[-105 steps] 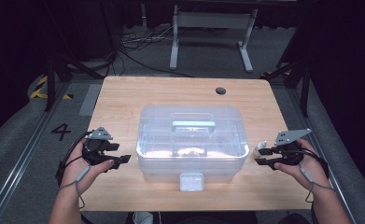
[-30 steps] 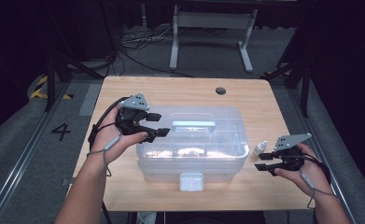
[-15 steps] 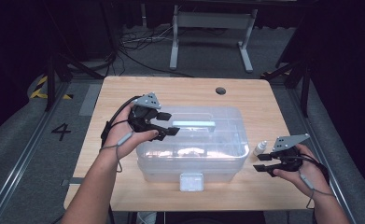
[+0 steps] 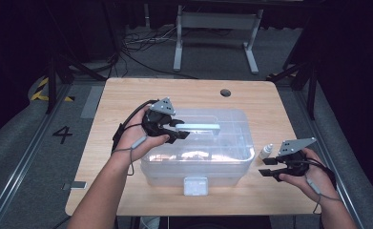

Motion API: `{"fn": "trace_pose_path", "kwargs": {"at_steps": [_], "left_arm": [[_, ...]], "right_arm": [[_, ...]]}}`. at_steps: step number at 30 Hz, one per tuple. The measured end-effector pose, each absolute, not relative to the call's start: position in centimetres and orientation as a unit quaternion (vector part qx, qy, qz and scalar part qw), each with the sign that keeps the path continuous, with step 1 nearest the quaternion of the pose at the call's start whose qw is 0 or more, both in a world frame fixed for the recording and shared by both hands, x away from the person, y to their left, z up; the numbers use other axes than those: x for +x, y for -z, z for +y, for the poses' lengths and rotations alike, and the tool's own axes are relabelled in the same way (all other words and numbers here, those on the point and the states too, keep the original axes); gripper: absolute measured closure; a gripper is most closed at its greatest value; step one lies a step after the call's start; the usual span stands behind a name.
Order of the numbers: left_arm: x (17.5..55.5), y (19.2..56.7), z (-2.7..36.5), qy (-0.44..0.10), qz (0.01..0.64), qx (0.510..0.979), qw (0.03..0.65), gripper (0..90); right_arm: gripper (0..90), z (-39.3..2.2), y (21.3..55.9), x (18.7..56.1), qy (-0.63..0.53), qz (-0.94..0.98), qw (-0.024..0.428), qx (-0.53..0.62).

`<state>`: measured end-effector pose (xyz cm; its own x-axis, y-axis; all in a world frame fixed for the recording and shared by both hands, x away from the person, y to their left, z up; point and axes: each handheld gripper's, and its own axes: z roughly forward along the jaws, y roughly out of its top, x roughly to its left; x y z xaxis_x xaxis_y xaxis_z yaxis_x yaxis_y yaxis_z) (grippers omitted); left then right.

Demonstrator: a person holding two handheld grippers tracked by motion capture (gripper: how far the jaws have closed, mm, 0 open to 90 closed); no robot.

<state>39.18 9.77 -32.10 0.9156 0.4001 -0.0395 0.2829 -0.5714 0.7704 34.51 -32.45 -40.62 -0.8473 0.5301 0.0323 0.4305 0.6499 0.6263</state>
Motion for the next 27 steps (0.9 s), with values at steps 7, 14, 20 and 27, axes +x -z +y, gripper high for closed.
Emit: {"fn": "trace_pose_path", "kwargs": {"at_steps": [7, 14, 20, 27], "left_arm": [[38.9, 31.7, 9.4, -0.104, 0.179, 0.894, 0.397, 72.6], [38.7, 31.5, 9.2, -0.113, 0.185, 0.896, 0.387, 73.3], [39.1, 31.3, 9.2, -0.103, 0.191, 0.897, 0.386, 73.4], [39.8, 30.3, 9.2, -0.096, 0.203, 0.896, 0.383, 73.6]], "right_arm": [[54.4, -32.4, 40.5, 34.4, -0.325, 0.905, 0.078, 0.263], [54.2, -32.4, 40.4, 34.3, -0.327, 0.904, 0.079, 0.263], [54.2, -32.5, 40.3, 34.3, -0.331, 0.903, 0.080, 0.262], [54.3, -32.5, 40.0, 34.2, -0.337, 0.901, 0.083, 0.259]]}}
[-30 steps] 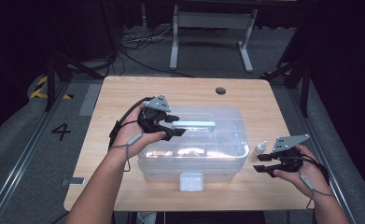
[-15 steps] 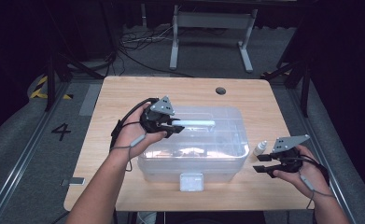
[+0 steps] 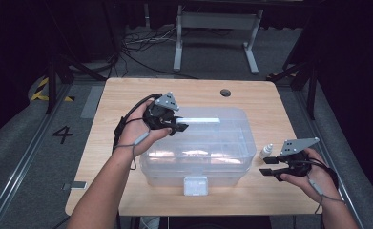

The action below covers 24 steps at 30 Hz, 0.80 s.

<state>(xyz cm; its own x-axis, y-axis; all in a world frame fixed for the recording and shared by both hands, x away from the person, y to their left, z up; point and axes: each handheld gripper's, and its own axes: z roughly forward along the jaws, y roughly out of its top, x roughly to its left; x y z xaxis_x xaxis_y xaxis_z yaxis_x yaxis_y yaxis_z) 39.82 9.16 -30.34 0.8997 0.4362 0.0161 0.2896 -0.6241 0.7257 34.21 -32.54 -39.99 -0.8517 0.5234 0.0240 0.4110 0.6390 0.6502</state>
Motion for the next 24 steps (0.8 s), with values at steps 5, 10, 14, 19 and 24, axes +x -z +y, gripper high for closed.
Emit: {"fn": "trace_pose_path", "kwargs": {"at_steps": [5, 10, 14, 19, 24], "left_arm": [[40.5, 29.7, 9.1, -0.083, 0.207, 0.899, 0.376, 73.6], [41.2, 29.1, 9.1, -0.076, 0.214, 0.900, 0.371, 73.5], [41.8, 28.7, 9.2, -0.071, 0.216, 0.901, 0.369, 73.4], [42.5, 28.3, 9.3, -0.066, 0.225, 0.898, 0.373, 73.3], [43.2, 28.1, 9.3, -0.060, 0.230, 0.896, 0.375, 73.2]], "right_arm": [[54.7, -32.6, 39.7, 34.0, -0.343, 0.899, 0.085, 0.257], [55.9, -32.6, 39.4, 33.8, -0.351, 0.897, 0.088, 0.253], [57.0, -32.5, 39.1, 33.6, -0.358, 0.895, 0.089, 0.250], [62.9, -32.4, 38.5, 33.2, -0.374, 0.890, 0.091, 0.245], [75.2, -32.4, 37.8, 32.8, -0.405, 0.879, 0.075, 0.240]]}}
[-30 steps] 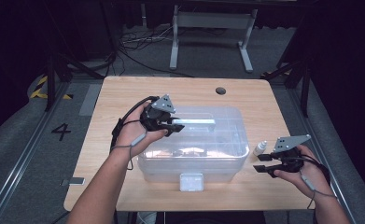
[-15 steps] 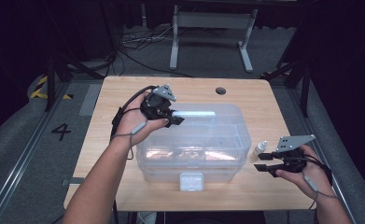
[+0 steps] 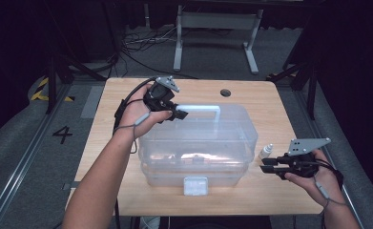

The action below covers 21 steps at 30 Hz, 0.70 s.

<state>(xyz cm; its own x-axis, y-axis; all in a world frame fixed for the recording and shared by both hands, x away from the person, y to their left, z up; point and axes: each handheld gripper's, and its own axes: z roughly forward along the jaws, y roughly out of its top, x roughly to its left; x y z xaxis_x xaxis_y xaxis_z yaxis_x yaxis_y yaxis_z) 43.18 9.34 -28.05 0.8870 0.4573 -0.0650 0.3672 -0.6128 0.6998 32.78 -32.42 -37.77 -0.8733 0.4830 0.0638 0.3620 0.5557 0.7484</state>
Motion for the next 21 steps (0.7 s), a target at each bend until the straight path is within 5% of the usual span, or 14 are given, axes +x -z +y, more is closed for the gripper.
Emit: {"fn": "trace_pose_path", "kwargs": {"at_steps": [5, 21], "left_arm": [[43.9, 27.7, 9.4, -0.052, 0.235, 0.896, 0.374, 73.1], [44.8, 27.3, 9.4, -0.042, 0.239, 0.898, 0.368, 73.2]], "right_arm": [[89.2, -32.2, 36.9, 32.3, -0.434, 0.869, 0.079, 0.225], [90.0, -31.0, 37.0, 32.7, -0.476, 0.849, 0.083, 0.216]]}}
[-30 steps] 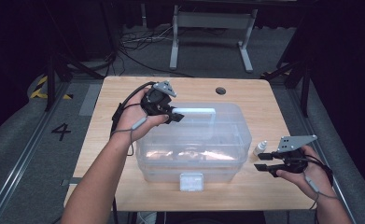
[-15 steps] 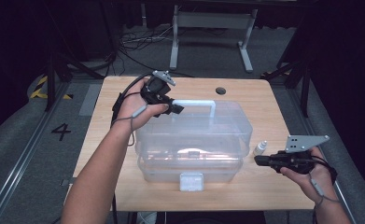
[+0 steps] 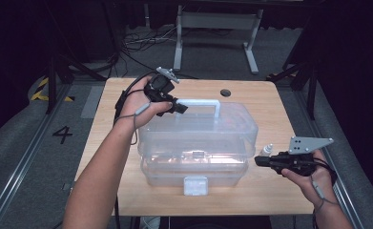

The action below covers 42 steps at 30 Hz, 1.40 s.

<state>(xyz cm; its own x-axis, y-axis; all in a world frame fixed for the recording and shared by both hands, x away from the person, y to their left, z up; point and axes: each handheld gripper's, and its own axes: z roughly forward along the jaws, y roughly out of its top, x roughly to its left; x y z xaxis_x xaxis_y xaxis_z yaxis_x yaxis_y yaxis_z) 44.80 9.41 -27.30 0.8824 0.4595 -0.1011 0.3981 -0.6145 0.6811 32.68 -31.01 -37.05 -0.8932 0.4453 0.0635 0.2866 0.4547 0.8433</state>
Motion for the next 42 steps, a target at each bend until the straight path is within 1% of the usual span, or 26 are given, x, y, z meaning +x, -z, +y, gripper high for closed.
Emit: {"fn": "trace_pose_path", "kwargs": {"at_steps": [4, 15, 18, 20, 22, 23, 24, 25, 27, 28, 32, 36, 42], "left_arm": [[44.8, 27.3, 9.4, -0.037, 0.238, 0.898, 0.367, 73.2], [44.5, 27.2, 9.5, -0.038, 0.235, 0.900, 0.366, 73.4], [44.5, 27.2, 9.5, -0.043, 0.236, 0.898, 0.368, 73.4], [44.5, 27.2, 9.5, -0.045, 0.237, 0.897, 0.370, 73.4], [44.5, 27.2, 9.5, -0.045, 0.238, 0.897, 0.369, 73.1], [44.5, 27.2, 9.5, -0.044, 0.240, 0.895, 0.374, 72.4], [44.4, 27.0, 9.6, -0.044, 0.244, 0.888, 0.388, 69.7], [44.3, 26.8, 9.8, -0.049, 0.249, 0.882, 0.396, 62.5], [44.0, 26.7, 9.9, -0.075, 0.251, 0.879, 0.399, 48.2], [43.9, 26.6, 10.1, -0.077, 0.252, 0.880, 0.395, 46.6], [43.3, 26.2, 10.5, -0.078, 0.255, 0.871, 0.413, 43.0], [42.4, 25.3, 11.2, -0.086, 0.256, 0.861, 0.431, 42.5], [40.9, 24.4, 11.6, -0.095, 0.244, 0.860, 0.438, 43.5]], "right_arm": [[90.0, -30.9, 37.1, 32.9, -0.477, 0.847, 0.090, 0.216], [90.0, -30.6, 37.4, 33.3, -0.494, 0.836, 0.089, 0.222], [90.0, -30.7, 37.4, 33.2, -0.497, 0.832, 0.099, 0.224], [90.0, -30.6, 37.3, 33.0, -0.499, 0.830, 0.114, 0.224], [90.0, -30.6, 37.3, 32.9, -0.497, 0.831, 0.116, 0.224], [90.0, -30.5, 37.3, 33.0, -0.496, 0.831, 0.113, 0.224], [90.0, -30.5, 37.3, 33.0, -0.496, 0.832, 0.113, 0.224], [90.0, -30.5, 37.3, 33.0, -0.496, 0.832, 0.112, 0.224], [90.0, -30.5, 37.3, 33.0, -0.495, 0.832, 0.113, 0.224], [90.0, -30.4, 37.3, 33.0, -0.493, 0.833, 0.115, 0.224], [90.0, -30.4, 37.2, 33.0, -0.490, 0.834, 0.117, 0.223], [90.0, -30.4, 37.1, 33.0, -0.490, 0.834, 0.117, 0.224], [90.0, -30.4, 36.5, 33.4, -0.497, 0.830, 0.121, 0.224]]}}
